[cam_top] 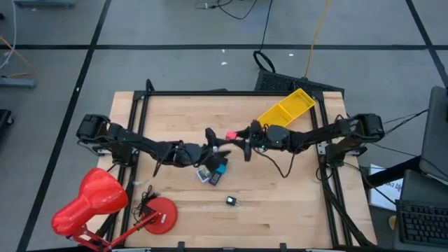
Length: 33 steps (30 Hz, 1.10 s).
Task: Pick & Place Office items
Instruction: Put the pink charger adapter into the top yellow basket
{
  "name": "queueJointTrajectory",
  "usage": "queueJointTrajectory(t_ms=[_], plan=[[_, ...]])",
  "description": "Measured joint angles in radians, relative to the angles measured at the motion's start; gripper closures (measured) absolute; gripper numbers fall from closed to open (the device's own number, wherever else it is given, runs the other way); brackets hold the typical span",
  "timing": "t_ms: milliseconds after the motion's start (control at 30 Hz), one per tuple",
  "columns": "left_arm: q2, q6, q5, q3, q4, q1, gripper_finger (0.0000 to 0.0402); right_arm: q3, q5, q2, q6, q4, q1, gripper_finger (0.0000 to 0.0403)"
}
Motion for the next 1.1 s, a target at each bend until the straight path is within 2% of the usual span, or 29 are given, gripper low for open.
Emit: queueJointTrajectory(t_ms=[167,267,467,600,700,867,1000,1100], plan=[[-0.088,-0.078,0.131,-0.001,-0.082,0.046,0.0157,-0.082,-0.008,-0.103,-0.005,0.009,0.001,0.0259],[-0.154,-0.131,0.254,-0.001,-0.165,0.095,0.0147,-0.15,0.032,-0.188,-0.005,0.006,-0.003,0.0259],[-0.279,-0.254,0.6,-0.001,-0.35,0.26,0.0134,-0.278,0.135,-0.361,0.003,-0.032,-0.002,0.0259],[-0.309,-0.307,0.861,-0.017,-0.404,0.389,0.0137,-0.346,0.155,-0.447,0.002,-0.036,-0.001,0.0259],[-0.312,-0.332,0.997,-0.061,-0.38,0.471,0.0143,-0.387,0.185,-0.492,0.003,-0.041,-0.003,0.0259],[-0.338,-0.447,1.099,-0.177,-0.312,0.591,0.0153,-0.439,0.208,-0.546,0.022,-0.043,-0.004,0.0259],[-0.417,-0.565,1.099,-0.309,-0.189,0.65,0.0156,-0.456,0.234,-0.571,0.011,-0.044,-0.004,0.0259],[-0.531,-0.62,1.1,-0.424,-0.087,0.681,0.0151,-0.461,0.236,-0.582,0.002,-0.046,-0.007,0.0259]])
